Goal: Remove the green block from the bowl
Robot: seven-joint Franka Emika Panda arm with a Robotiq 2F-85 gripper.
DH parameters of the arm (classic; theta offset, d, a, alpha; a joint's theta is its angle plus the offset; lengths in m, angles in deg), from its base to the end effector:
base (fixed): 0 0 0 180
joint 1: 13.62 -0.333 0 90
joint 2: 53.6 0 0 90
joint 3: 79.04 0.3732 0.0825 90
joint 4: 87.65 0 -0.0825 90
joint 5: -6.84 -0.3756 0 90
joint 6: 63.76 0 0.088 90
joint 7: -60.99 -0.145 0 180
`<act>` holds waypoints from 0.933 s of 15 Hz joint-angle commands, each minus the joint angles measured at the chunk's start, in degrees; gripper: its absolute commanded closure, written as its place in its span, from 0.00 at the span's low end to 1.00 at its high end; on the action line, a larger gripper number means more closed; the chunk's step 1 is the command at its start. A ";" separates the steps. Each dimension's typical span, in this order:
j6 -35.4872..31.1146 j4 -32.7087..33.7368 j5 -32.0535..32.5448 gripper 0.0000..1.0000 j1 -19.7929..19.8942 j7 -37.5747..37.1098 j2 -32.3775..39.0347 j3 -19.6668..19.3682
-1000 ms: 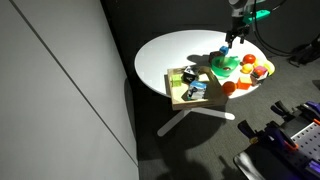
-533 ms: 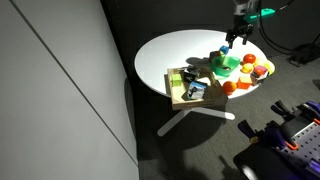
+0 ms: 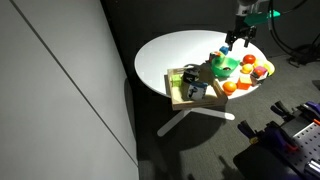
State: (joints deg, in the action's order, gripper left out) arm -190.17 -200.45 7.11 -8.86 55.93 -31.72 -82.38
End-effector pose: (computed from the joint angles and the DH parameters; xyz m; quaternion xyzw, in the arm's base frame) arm 0.6011 -0.0843 0.2874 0.9911 -0.1115 -0.0721 0.0109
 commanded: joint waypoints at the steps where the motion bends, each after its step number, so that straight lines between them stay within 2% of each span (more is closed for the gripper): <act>1: -3.63 -8.00 1.57 0.00 -1.94 -3.30 -7.17 -1.01; 7: -1.91 -13.63 3.62 0.00 -2.98 -5.48 -14.79 -0.67; 14: 1.22 -17.75 2.67 0.00 -2.87 -3.45 -22.52 0.58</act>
State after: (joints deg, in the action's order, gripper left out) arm -189.87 -215.33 9.33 -11.45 52.22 -49.77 -82.16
